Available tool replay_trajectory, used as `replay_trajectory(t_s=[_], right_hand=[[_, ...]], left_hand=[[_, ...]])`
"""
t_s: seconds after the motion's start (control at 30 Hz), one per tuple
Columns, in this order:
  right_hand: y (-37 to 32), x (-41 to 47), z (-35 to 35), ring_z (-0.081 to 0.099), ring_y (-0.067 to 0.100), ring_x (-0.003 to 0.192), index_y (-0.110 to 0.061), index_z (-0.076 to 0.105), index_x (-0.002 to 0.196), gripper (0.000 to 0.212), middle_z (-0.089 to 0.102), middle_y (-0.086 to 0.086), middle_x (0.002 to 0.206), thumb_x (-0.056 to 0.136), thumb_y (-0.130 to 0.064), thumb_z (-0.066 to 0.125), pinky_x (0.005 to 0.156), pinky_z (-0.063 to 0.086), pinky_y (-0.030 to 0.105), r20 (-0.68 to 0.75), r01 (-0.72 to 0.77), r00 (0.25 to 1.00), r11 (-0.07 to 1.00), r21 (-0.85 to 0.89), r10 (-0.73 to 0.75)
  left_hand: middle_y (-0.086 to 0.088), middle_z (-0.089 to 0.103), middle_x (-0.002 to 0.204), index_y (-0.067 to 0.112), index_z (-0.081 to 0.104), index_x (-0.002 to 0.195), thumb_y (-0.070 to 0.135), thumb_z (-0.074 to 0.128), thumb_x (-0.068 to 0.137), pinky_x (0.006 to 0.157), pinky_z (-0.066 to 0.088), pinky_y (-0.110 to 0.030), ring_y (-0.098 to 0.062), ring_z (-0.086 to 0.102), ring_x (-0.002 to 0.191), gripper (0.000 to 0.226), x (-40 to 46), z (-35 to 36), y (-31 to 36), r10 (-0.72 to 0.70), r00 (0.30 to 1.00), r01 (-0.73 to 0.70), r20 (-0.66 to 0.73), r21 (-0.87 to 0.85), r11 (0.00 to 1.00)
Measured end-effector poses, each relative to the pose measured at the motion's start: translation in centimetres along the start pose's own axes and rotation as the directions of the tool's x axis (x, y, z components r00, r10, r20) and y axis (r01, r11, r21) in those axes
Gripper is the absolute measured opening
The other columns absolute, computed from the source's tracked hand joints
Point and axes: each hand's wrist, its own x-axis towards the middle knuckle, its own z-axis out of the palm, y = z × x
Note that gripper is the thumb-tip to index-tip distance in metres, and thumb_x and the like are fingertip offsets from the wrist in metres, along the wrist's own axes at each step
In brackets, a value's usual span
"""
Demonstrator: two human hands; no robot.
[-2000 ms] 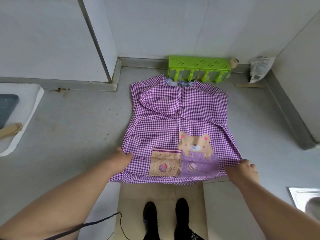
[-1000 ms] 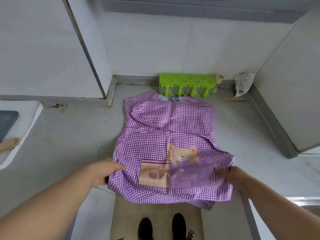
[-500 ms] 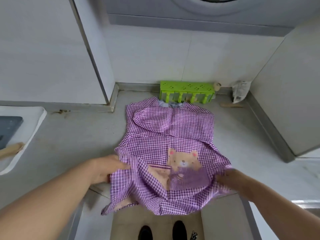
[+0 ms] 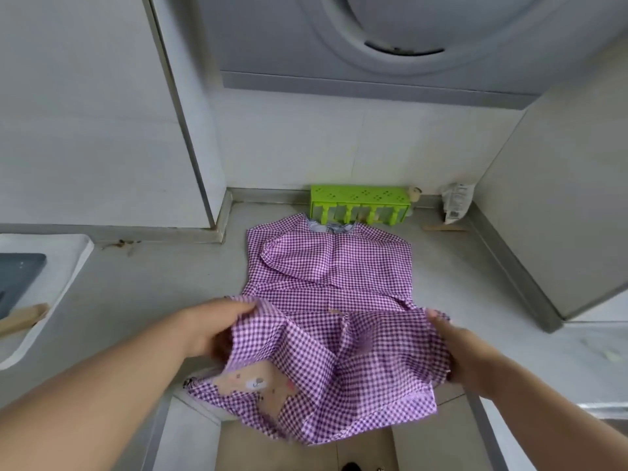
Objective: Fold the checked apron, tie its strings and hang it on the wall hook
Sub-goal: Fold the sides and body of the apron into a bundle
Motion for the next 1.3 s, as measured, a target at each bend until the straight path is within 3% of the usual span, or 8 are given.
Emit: replay_trajectory(t_s=[0.1, 0.23, 0.43, 0.6, 0.8, 0.93, 1.1, 1.3], right_hand=[[1.6, -0.3, 1.1, 0.075, 0.035, 0.099, -0.008, 0.065, 0.117, 0.031, 0.076, 0.014, 0.106, 0.099, -0.032, 0.068, 0.091, 0.06, 0.055, 0.001, -0.023, 1.0, 0.971, -0.236, 0.024], [1.8, 0.5, 1.7, 0.076, 0.04, 0.095, 0.004, 0.074, 0.106, 0.032, 0.078, 0.022, 0.098, 0.094, -0.025, 0.075, 0.094, 0.057, 0.061, -0.112, 0.016, 0.994, 0.998, 0.053, -0.01], [2.0, 0.8, 2.1, 0.076, 0.041, 0.089, 0.004, 0.073, 0.105, 0.023, 0.077, 0.024, 0.094, 0.093, -0.015, 0.074, 0.092, 0.059, 0.059, -0.202, 0.106, 0.975, 0.992, 0.072, -0.089], [1.0, 0.8, 3.7, 0.072, 0.032, 0.071, -0.027, 0.052, 0.136, 0.043, 0.073, 0.019, 0.098, 0.099, -0.006, 0.059, 0.062, 0.059, 0.042, -0.367, 0.3, 0.89, 0.954, 0.028, -0.269], [1.0, 0.5, 4.8, 0.075, 0.015, 0.069, -0.028, 0.076, 0.102, 0.061, 0.075, 0.003, 0.105, 0.092, 0.018, 0.037, 0.069, 0.065, 0.044, -0.231, 0.355, 0.883, 0.902, -0.244, -0.41], [1.7, 1.3, 3.9, 0.067, 0.012, 0.117, -0.046, 0.05, 0.146, 0.075, 0.059, -0.012, 0.145, 0.092, 0.006, 0.051, 0.095, 0.058, 0.031, 0.053, 0.42, 0.776, 0.452, -0.787, -0.628], [2.8, 1.9, 2.6, 0.05, 0.019, 0.141, -0.046, 0.017, 0.161, 0.082, 0.034, -0.016, 0.165, 0.101, -0.002, 0.051, 0.11, 0.046, 0.036, 0.357, 0.403, 0.658, -0.09, -0.911, -0.662], [4.0, 2.4, 3.1, 0.063, 0.012, 0.124, -0.043, 0.061, 0.137, 0.05, 0.058, -0.023, 0.143, 0.101, -0.008, 0.055, 0.1, 0.05, 0.028, 0.079, 0.403, 0.674, 0.277, -0.872, -0.734]], left_hand=[[-0.022, 0.074, 0.096, 0.004, 0.065, 0.111, 0.048, 0.058, 0.1, 0.08, 0.056, -0.042, -0.035, 0.07, 0.083, 0.046, 1.9, -1.2, -1.1, -0.041, 0.999, 0.042, -0.006, 0.107, 0.993], [-0.011, 0.066, 0.134, 0.014, 0.064, 0.116, 0.045, 0.062, 0.095, 0.098, 0.047, -0.048, -0.034, 0.06, 0.111, 0.038, 2.3, -0.9, 1.1, 0.024, 0.993, -0.016, 0.118, -0.075, 0.997], [-0.009, 0.077, 0.125, 0.02, 0.058, 0.139, 0.018, 0.039, 0.109, 0.098, 0.057, -0.051, -0.034, 0.073, 0.116, 0.036, -0.5, 1.4, 2.4, 0.19, 0.964, -0.18, 0.185, -0.069, 0.981], [-0.011, 0.064, 0.136, 0.06, 0.025, 0.156, -0.007, 0.048, 0.098, 0.078, 0.064, -0.05, -0.036, 0.074, 0.1, 0.091, 0.7, 2.9, 2.3, 0.405, 0.912, -0.409, 0.059, 0.1, 0.907], [0.018, 0.057, 0.144, 0.054, 0.063, 0.134, 0.004, 0.046, 0.101, 0.111, 0.045, -0.034, -0.011, 0.054, 0.131, 0.062, 1.7, 4.0, 2.7, 0.549, 0.763, -0.518, 0.341, 0.83, 0.204], [0.0, 0.061, 0.12, 0.045, 0.035, 0.155, 0.013, 0.052, 0.104, 0.102, 0.045, -0.039, -0.025, 0.056, 0.115, 0.063, 2.7, 4.2, 3.1, 0.519, 0.613, -0.345, 0.596, 0.793, -0.503], [-0.007, 0.059, 0.115, 0.028, 0.046, 0.144, 0.01, 0.054, 0.099, 0.105, 0.042, -0.042, -0.028, 0.054, 0.112, 0.049, 3.1, 4.9, 3.7, 0.519, 0.582, -0.195, 0.626, 0.727, -0.658], [-0.005, 0.057, 0.108, 0.023, 0.059, 0.118, 0.008, 0.051, 0.096, 0.111, 0.04, -0.046, -0.027, 0.052, 0.11, 0.028, 3.7, 5.7, 3.6, 0.459, 0.701, -0.152, 0.545, 0.744, -0.651]])
